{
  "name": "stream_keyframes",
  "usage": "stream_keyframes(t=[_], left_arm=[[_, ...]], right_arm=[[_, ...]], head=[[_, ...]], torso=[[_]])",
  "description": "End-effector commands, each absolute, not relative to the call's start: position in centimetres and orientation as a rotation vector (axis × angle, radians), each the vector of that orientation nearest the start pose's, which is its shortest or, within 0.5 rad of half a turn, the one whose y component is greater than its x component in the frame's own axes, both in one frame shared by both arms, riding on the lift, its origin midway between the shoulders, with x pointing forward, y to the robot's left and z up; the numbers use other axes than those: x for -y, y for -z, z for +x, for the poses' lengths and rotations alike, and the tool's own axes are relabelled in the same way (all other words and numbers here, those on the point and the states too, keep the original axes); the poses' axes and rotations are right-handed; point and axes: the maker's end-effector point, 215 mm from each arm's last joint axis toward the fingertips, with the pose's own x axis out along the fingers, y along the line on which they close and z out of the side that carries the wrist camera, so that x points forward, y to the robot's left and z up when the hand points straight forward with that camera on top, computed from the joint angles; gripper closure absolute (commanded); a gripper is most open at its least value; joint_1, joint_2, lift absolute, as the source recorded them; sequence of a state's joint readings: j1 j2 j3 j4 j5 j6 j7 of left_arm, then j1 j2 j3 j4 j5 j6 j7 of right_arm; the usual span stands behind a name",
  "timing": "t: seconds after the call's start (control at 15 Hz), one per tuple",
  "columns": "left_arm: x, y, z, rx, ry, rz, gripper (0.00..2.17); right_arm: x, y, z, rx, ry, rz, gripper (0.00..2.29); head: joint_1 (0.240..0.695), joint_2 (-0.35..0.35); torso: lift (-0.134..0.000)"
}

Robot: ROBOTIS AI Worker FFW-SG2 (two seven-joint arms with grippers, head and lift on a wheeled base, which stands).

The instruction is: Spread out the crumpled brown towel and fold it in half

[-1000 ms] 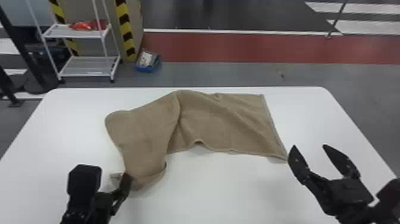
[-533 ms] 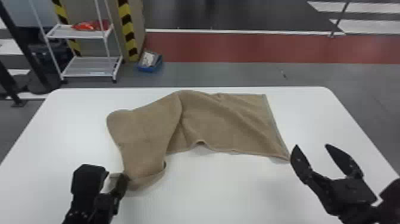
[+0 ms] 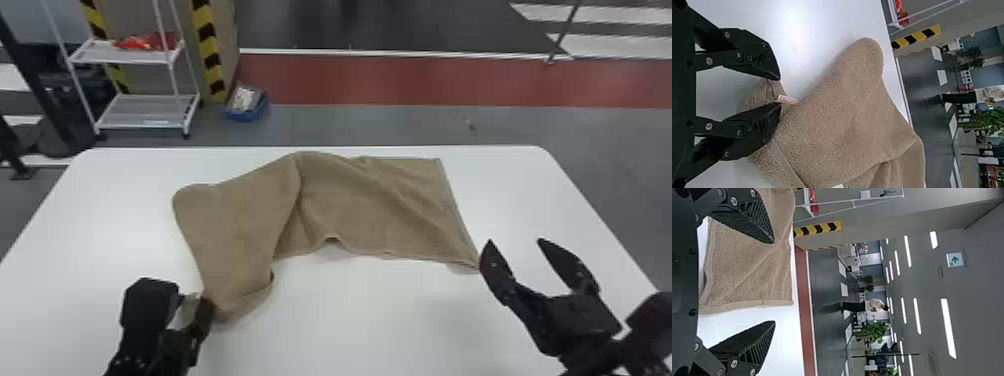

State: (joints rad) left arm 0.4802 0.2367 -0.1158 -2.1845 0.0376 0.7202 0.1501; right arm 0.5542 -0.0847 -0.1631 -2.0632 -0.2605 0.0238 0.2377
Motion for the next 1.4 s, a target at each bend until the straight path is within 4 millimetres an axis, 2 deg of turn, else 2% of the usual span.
stream_keyframes(t=[0.0, 0.53, 0.67, 0.73, 0.8, 0.87, 1.0, 1.2, 1.33], left_arm=[[-24.0, 46.4, 40.4, -0.588, 0.026, 0.227, 0.73], [-24.9, 47.2, 40.6, -0.599, -0.003, 0.243, 0.72], [-24.9, 48.0, 40.0, -0.631, 0.008, 0.246, 0.73], [-25.0, 48.3, 39.8, -0.652, 0.007, 0.251, 0.87], [-25.2, 48.3, 39.9, -0.652, -0.003, 0.254, 1.28], [-25.1, 47.9, 40.0, -0.646, -0.007, 0.255, 1.42], [-25.2, 46.7, 40.2, -0.619, -0.023, 0.255, 1.42], [-24.8, 42.0, 41.6, -0.483, -0.055, 0.227, 1.42], [-24.9, 38.5, 42.5, -0.374, -0.088, 0.213, 1.42]], right_arm=[[27.1, 34.3, 42.7, -0.052, -0.134, 0.115, 0.16], [27.1, 34.4, 42.6, -0.053, -0.130, 0.116, 0.16], [27.1, 34.2, 42.6, -0.052, -0.132, 0.114, 0.17], [27.1, 34.3, 42.5, -0.053, -0.132, 0.116, 0.17], [27.1, 34.3, 42.5, -0.053, -0.132, 0.115, 0.17], [27.1, 34.4, 42.5, -0.054, -0.132, 0.116, 0.17], [27.2, 34.4, 42.5, -0.055, -0.134, 0.114, 0.16], [27.3, 34.7, 43.1, -0.065, -0.131, 0.103, 0.16], [27.2, 37.2, 43.9, -0.144, -0.137, 0.089, 0.16]], head=[[0.695, -0.045], [0.695, -0.035], [0.695, -0.031], [0.695, -0.032], [0.695, -0.032], [0.695, -0.031], [0.695, -0.027], [0.695, -0.026], [0.695, -0.029]], torso=[[-0.123], [-0.123], [-0.123], [-0.123], [-0.123], [-0.123], [-0.123], [-0.123], [-0.123]])
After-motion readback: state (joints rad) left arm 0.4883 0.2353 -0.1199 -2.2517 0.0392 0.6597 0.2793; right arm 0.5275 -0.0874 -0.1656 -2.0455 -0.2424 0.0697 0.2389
